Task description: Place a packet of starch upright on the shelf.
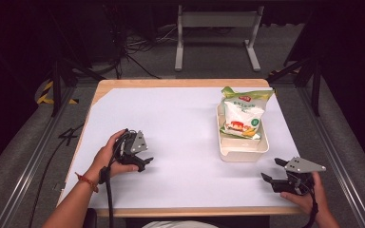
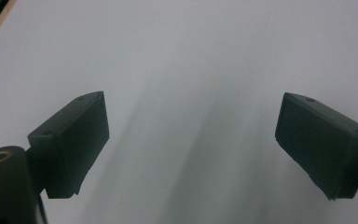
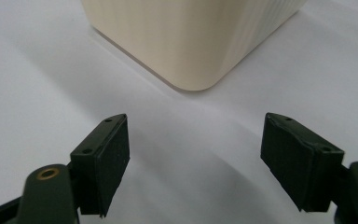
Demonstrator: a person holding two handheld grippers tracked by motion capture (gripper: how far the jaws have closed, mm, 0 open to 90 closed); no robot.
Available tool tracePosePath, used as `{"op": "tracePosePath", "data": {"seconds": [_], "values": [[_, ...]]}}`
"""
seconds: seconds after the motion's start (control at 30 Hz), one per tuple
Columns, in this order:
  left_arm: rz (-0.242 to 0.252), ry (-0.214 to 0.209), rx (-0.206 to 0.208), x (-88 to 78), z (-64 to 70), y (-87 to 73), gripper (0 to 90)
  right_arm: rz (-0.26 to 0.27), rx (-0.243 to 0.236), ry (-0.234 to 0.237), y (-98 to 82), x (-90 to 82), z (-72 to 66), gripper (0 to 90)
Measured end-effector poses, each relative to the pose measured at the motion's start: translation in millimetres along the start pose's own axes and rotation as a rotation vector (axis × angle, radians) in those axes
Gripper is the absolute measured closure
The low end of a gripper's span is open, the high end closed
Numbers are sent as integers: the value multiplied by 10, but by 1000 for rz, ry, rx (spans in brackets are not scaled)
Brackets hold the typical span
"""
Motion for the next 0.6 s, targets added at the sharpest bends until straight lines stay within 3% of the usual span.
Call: {"op": "tracePosePath", "data": {"seconds": [0.4,0.47,0.6], "values": [[11,37,-108,-138,102,-474,96,4,0,3,13,-1,-7,235],[16,57,-137,-169,122,-555,92,13,4,11,33,-5,-17,234],[71,54,-233,-265,143,-681,84,14,-4,11,45,6,-19,233]]}}
Point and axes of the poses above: each handheld gripper's, and its own axes: x roughly forward along the jaws, y roughly out of its top, z roughly to its right, the point moved 8 cm from there along x, roughly forward along the jaws, and after that the axes turned 11 degrees about x, right-handed, at the moved point
